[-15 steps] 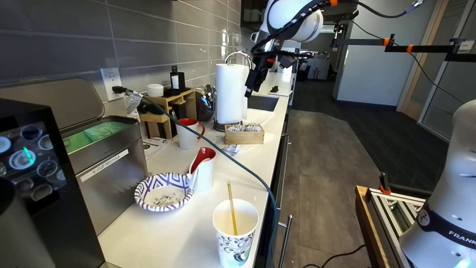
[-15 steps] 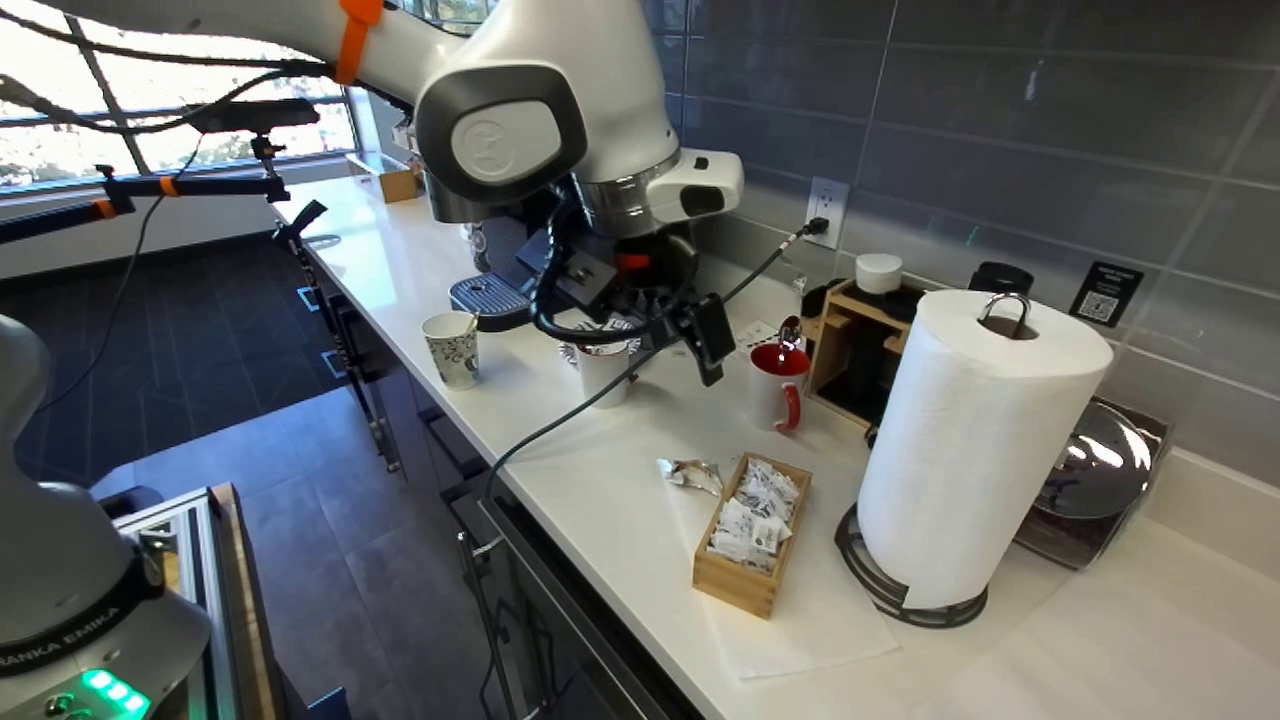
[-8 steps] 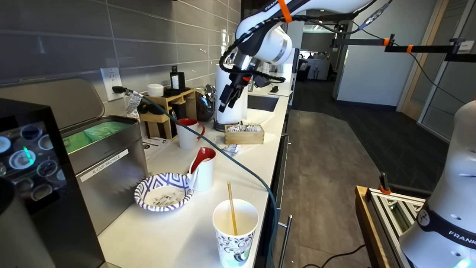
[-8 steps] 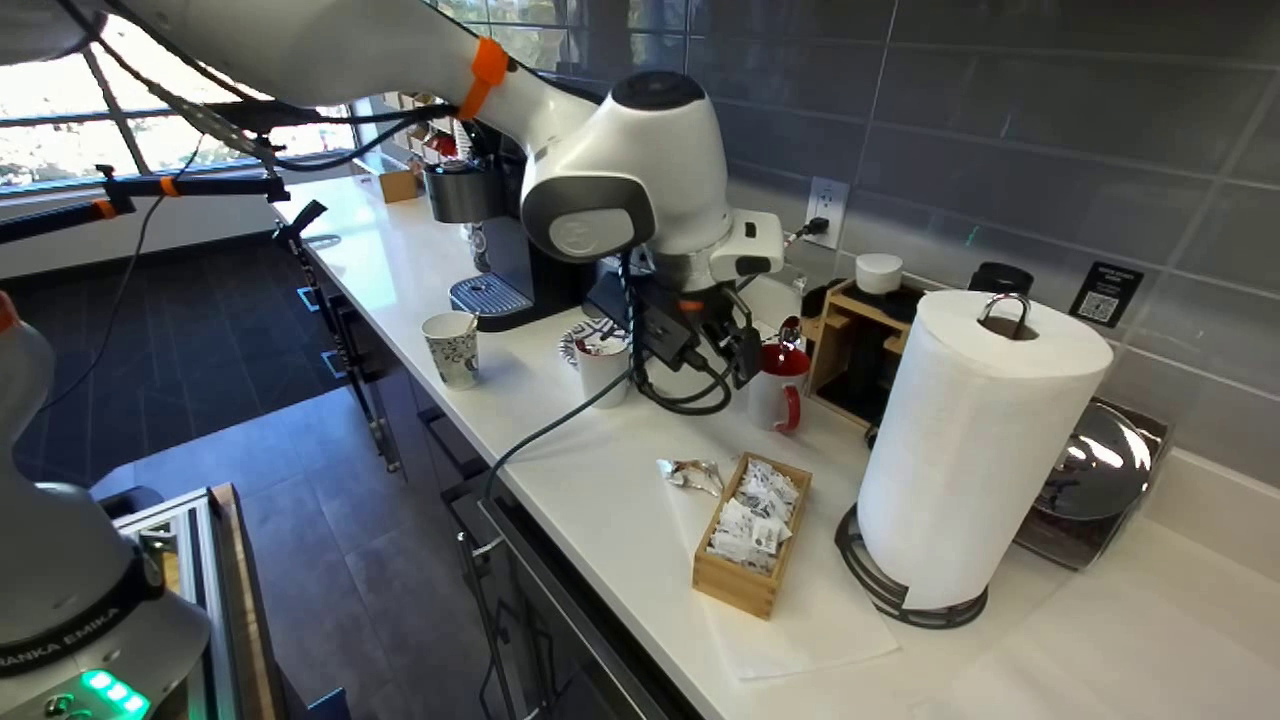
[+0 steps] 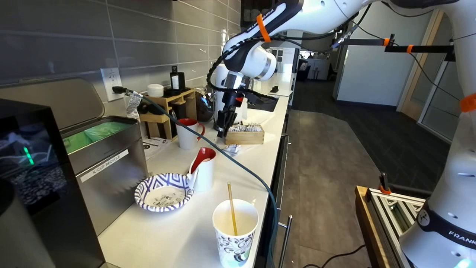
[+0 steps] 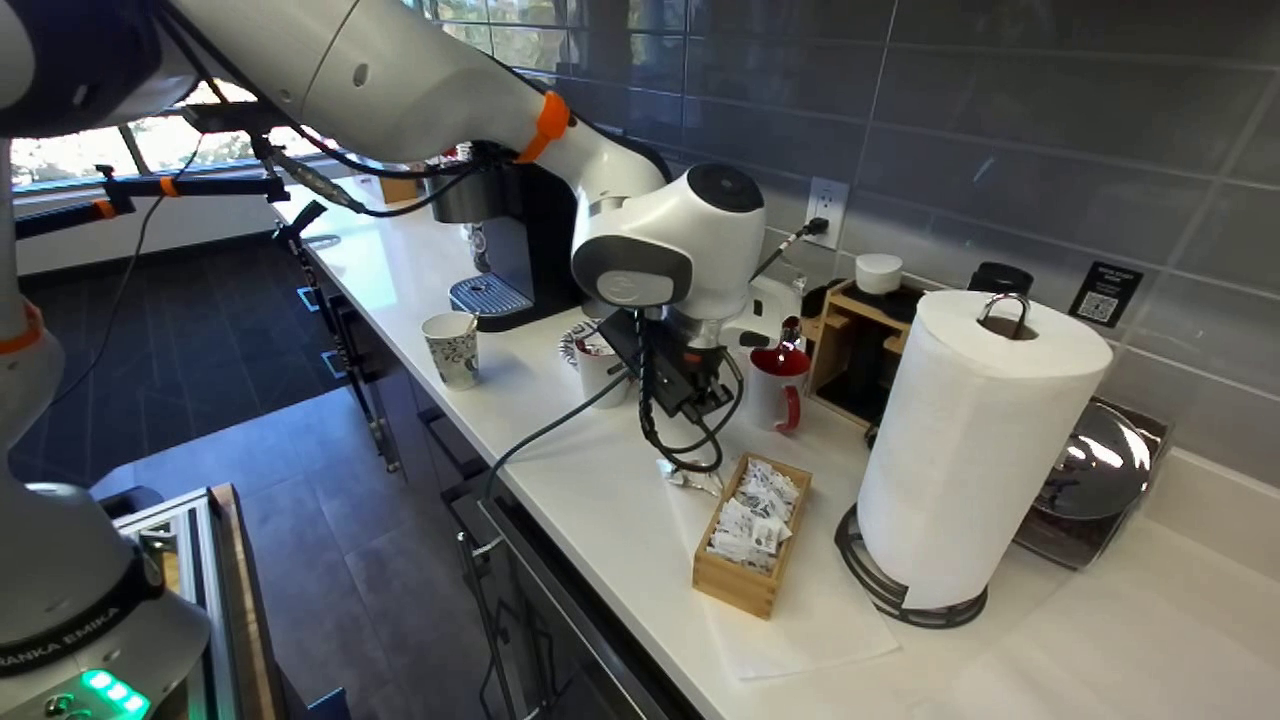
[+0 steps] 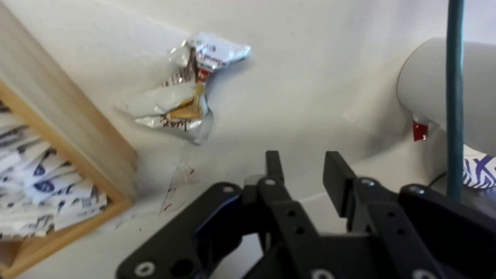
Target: Put the sauce packet on the blue and white plate
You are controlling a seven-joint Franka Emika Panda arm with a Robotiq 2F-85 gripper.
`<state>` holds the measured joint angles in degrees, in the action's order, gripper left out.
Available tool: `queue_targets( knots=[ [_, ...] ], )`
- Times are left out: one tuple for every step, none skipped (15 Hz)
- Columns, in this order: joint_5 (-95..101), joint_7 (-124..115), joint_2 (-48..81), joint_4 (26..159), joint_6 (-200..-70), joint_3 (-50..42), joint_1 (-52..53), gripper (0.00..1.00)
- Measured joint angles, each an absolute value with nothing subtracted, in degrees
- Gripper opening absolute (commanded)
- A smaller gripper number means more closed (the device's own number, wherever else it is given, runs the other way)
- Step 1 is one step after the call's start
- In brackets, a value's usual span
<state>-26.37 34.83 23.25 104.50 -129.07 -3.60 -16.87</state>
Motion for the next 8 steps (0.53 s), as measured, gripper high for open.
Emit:
queue_targets(
  knots=[
    [-26.4, 33.5, 23.9, 104.1, -127.1, -3.6, -17.1, 0.01],
    [-26.2, 31.6, 24.4, 103.7, -125.1, -3.7, -17.3, 0.0],
    [-25.9, 29.2, 24.8, 103.5, -123.4, -3.8, -17.3, 0.0],
    [-25.7, 26.8, 25.2, 103.4, -122.1, -4.1, -17.4, 0.0],
    [-25.5, 24.2, 25.4, 103.4, -121.2, -4.4, -17.4, 0.0],
    [-25.1, 21.4, 25.6, 103.4, -120.7, -4.7, -17.4, 0.0],
    [-24.4, 18.3, 25.7, 103.4, -120.4, -5.1, -17.3, 0.0],
    [-23.4, 15.1, 25.7, 103.3, -120.3, -5.5, -17.1, 0.0]
  ],
)
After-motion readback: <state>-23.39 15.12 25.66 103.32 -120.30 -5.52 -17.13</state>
